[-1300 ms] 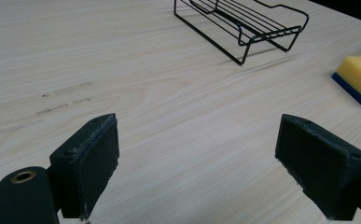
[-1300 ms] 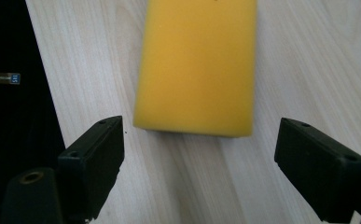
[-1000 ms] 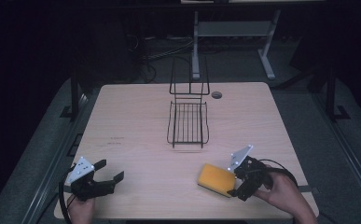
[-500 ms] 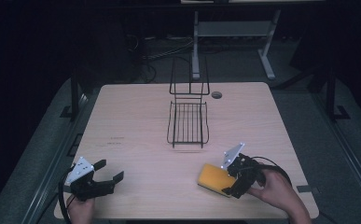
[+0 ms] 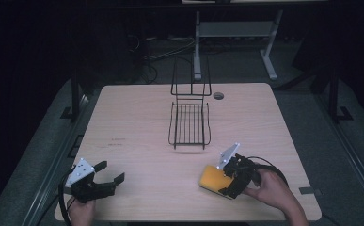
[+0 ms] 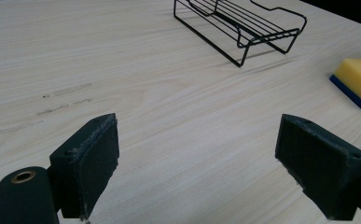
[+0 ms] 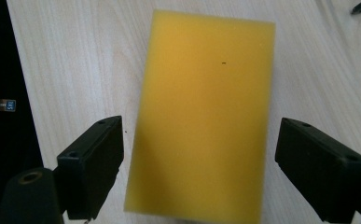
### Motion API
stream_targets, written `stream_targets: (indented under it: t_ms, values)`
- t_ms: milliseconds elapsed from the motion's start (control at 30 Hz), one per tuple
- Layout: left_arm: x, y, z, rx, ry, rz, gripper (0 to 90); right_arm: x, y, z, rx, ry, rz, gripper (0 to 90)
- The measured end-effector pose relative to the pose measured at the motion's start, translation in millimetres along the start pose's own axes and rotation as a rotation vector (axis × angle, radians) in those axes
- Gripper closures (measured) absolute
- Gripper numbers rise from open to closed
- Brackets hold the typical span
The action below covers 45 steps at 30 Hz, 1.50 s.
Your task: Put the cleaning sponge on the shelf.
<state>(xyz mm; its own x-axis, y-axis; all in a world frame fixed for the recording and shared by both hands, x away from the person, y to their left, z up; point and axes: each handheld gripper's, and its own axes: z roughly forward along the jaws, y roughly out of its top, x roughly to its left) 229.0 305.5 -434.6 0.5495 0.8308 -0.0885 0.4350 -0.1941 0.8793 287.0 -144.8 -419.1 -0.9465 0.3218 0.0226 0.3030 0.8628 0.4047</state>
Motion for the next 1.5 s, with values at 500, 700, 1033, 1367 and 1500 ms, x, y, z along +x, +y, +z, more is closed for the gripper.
stream_targets:
  t_ms: [500, 700, 1033, 1367, 1500]
  values:
    - [0.3, -0.2, -0.4, -0.003, 0.000, -0.006, 12.8, -4.1, 7.2, 14.8, 0.008, 0.008, -0.003, 15.1]
    - [0.3, -0.2, -0.1, -0.002, -0.001, -0.006, 12.8, -5.1, 9.1, 19.3, 0.016, 0.010, -0.007, 14.4]
    - [0.3, -0.2, -0.1, -0.002, -0.002, -0.003, 12.8, -6.6, 11.3, 25.3, 0.016, 0.017, -0.005, 14.2]
    - [0.8, -0.3, -0.6, -0.003, -0.002, -0.008, 12.8, -5.6, 12.3, 33.3, 0.032, 0.023, -0.003, 14.4]
    - [0.9, -0.3, -0.8, -0.003, -0.002, -0.008, 12.8, -5.1, 12.9, 35.0, 0.039, 0.022, -0.004, 14.4]
